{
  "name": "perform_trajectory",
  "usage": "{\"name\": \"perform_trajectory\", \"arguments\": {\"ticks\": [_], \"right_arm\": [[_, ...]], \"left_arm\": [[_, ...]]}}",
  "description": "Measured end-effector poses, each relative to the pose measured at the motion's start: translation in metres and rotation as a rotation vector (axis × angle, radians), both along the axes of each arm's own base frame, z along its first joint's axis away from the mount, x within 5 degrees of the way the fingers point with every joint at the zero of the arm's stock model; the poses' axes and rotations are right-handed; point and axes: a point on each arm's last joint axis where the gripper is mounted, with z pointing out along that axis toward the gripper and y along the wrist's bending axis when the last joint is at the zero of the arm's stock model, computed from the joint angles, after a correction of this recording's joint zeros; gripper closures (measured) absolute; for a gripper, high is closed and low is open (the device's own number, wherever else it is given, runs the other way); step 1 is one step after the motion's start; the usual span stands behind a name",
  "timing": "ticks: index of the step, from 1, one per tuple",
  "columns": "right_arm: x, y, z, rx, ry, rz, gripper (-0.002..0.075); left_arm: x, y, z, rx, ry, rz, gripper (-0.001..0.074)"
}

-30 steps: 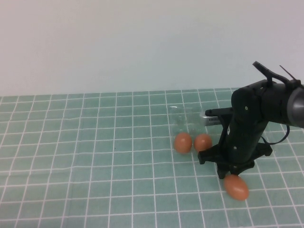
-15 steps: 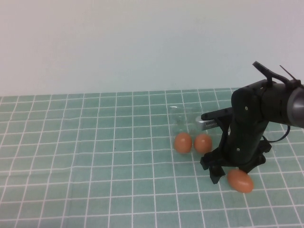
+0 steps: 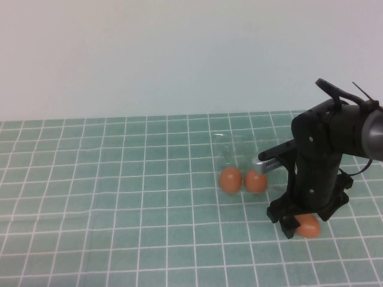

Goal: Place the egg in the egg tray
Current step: Pick up the egg

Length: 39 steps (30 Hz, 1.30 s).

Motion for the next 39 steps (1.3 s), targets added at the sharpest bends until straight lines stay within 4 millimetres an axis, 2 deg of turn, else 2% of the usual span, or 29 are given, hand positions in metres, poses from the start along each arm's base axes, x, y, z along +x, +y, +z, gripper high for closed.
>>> {"name": "perform_trajectory", "arguments": {"ticks": [4,6,9,10,21,24,32,36,39], "right_arm": [[0.0,0.0,0.0,0.0,0.001,0.008,0.0116],[0.0,0.0,0.0,0.0,0.001,0.008,0.0181],[0.0,0.0,0.0,0.001,-0.001,0.008,0.0326],[0.001,0.0,0.0,0.002,-0.005,0.011,0.0342],[0.006,0.003,0.003,0.035,-0.067,0.059,0.0355],[0.008,0.006,0.016,0.091,-0.13,0.051,0.0355],[0.009,0.008,0.076,0.227,-0.383,0.064,0.0356],[0.013,0.009,0.093,0.264,-0.495,0.087,0.0356],[0.016,0.011,0.096,0.285,-0.543,0.095,0.0357]], "left_arm": [[0.0,0.0,0.0,0.0,0.0,0.0,0.0736],[0.0,0.0,0.0,0.0,0.0,0.0,0.0736],[0.0,0.0,0.0,0.0,0.0,0.0,0.0736],[0.0,0.0,0.0,0.0,0.0,0.0,0.0736],[0.0,0.0,0.0,0.0,0.0,0.0,0.0736],[0.0,0.0,0.0,0.0,0.0,0.0,0.0736],[0.0,0.0,0.0,0.0,0.0,0.0,0.0736],[0.0,0.0,0.0,0.0,0.0,0.0,0.0736],[0.0,0.0,0.0,0.0,0.0,0.0,0.0736]]}}
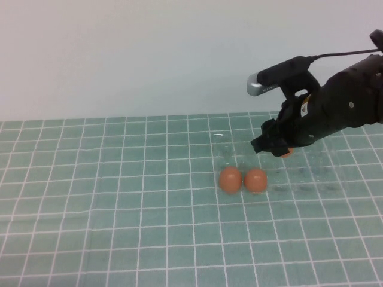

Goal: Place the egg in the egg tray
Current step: Pick up the egg, then place the egg in the egg tray

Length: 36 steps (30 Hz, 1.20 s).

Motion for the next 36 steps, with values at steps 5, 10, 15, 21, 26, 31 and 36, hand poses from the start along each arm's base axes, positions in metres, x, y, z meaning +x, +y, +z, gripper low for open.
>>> {"name": "perform_trajectory", "arguments": {"ticks": [5,10,15,21,26,31,36], "right_arm": [[0.004,0.003,0.003,0.031,-0.054,0.006,0.0357],[0.004,0.003,0.006,0.043,-0.077,0.009,0.0357],[-0.005,-0.001,0.003,0.096,-0.161,0.023,0.0357],[-0.026,-0.008,-0.019,0.218,-0.341,0.062,0.0357],[-0.045,-0.015,-0.046,0.25,-0.446,0.117,0.0358],[-0.063,-0.03,-0.062,0.281,-0.612,0.074,0.0358],[-0.065,-0.04,-0.075,0.275,-0.689,-0.004,0.0358]], "left_arm": [[0.0,0.0,0.0,0.0,0.0,0.0,0.0736],[0.0,0.0,0.0,0.0,0.0,0.0,0.0736],[0.0,0.0,0.0,0.0,0.0,0.0,0.0736],[0.0,0.0,0.0,0.0,0.0,0.0,0.0736],[0.0,0.0,0.0,0.0,0.0,0.0,0.0736],[0.0,0.0,0.0,0.0,0.0,0.0,0.0736],[0.0,0.0,0.0,0.0,0.0,0.0,0.0736]]}}
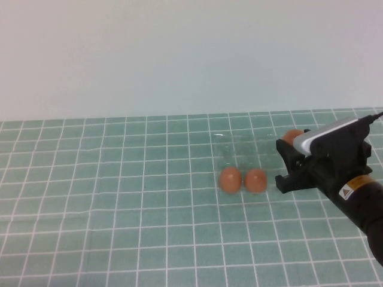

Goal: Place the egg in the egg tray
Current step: Place the egg in the egg tray

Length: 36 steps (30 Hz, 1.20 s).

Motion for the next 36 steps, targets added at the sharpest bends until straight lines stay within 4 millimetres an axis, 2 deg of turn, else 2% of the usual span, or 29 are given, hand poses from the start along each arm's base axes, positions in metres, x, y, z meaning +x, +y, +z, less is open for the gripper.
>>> {"name": "perform_trajectory", "arguments": {"ticks": [11,22,36], "right_arm": [[0.004,0.0,-0.031,-0.008,-0.025,-0.017,0.0358],[0.005,0.003,-0.063,-0.013,0.021,0.009,0.0358],[0.003,0.005,-0.076,-0.019,0.049,0.036,0.0358]], "left_arm": [[0.0,0.0,0.0,0.0,0.0,0.0,0.0736],[0.0,0.0,0.0,0.0,0.0,0.0,0.0736],[0.0,0.0,0.0,0.0,0.0,0.0,0.0736]]}}
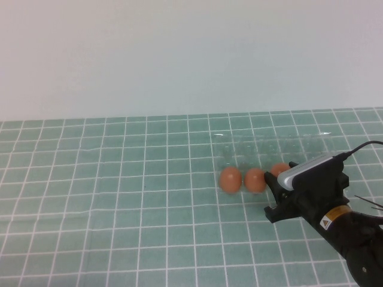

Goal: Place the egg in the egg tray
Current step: Place the egg in the egg tray

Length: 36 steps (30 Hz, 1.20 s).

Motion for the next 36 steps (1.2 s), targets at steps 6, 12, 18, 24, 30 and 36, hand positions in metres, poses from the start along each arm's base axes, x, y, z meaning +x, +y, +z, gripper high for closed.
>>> {"name": "perform_trajectory", "arguments": {"ticks": [6,12,18,24,30,36], "right_arm": [[0.0,0.0,-0.0005,-0.001,-0.001,0.001,0.0358],[0.0002,-0.0006,-0.0006,-0.001,0.0,-0.007,0.0354],[0.0003,-0.0008,-0.0006,-0.003,-0.001,-0.009,0.0308],[0.0003,-0.0008,-0.0006,-0.003,-0.001,-0.009,0.0298],[0.0004,-0.0009,-0.0006,-0.007,-0.003,-0.009,0.0281],[0.0008,-0.0007,-0.0003,-0.026,-0.013,-0.002,0.0252]], "left_arm": [[0.0,0.0,0.0,0.0,0.0,0.0,0.0736],[0.0,0.0,0.0,0.0,0.0,0.0,0.0736],[0.0,0.0,0.0,0.0,0.0,0.0,0.0736],[0.0,0.0,0.0,0.0,0.0,0.0,0.0736],[0.0,0.0,0.0,0.0,0.0,0.0,0.0736],[0.0,0.0,0.0,0.0,0.0,0.0,0.0736]]}}
